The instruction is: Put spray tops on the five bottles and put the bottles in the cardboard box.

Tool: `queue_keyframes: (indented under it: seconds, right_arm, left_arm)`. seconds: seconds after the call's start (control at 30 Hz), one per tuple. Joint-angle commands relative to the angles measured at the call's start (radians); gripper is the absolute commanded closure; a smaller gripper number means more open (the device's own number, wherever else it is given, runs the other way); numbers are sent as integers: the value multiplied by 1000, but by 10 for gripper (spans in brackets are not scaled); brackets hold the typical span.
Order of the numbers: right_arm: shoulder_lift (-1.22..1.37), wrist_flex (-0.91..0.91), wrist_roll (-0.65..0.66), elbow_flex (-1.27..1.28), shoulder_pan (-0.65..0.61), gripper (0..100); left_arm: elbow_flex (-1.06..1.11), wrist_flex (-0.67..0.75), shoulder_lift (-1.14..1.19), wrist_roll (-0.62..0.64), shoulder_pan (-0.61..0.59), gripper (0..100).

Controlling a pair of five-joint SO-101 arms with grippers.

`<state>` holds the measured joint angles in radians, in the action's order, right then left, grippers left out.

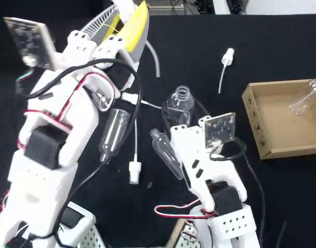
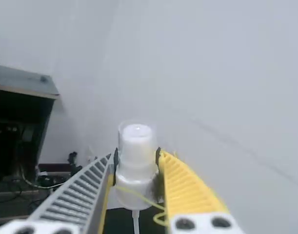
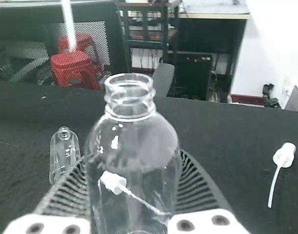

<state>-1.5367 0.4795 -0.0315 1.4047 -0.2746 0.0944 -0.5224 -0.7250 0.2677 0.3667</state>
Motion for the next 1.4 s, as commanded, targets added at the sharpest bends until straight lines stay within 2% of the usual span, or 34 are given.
queue_keyframes:
  seconds: [0.0,0.1,0.17,0.53,0.73,0.9,1.17,1.37]
  right_arm:
    - [-24,-43,0,-5,-14,988]
    - [-24,-40,0,-5,-14,988]
    - [-25,-40,0,-1,-14,988]
    - [-30,-38,0,-1,-12,988]
    - [-30,-38,0,-1,-14,988]
    - [-28,-38,0,-1,-14,988]
    - [-30,-38,-2,-1,-14,988]
    - [-31,-38,-2,-2,-14,988]
  left_arm:
    - [-182,-87,-15,-80,117,936]
    - [-188,-114,8,-169,194,939]
    - [-186,-115,32,-183,203,939]
    - [-197,-103,118,-183,213,939]
    - [-188,-21,126,-183,213,939]
    - [-197,-25,126,-181,213,939]
    - [-104,-29,114,-181,214,939]
    - [-21,-29,101,-57,213,939]
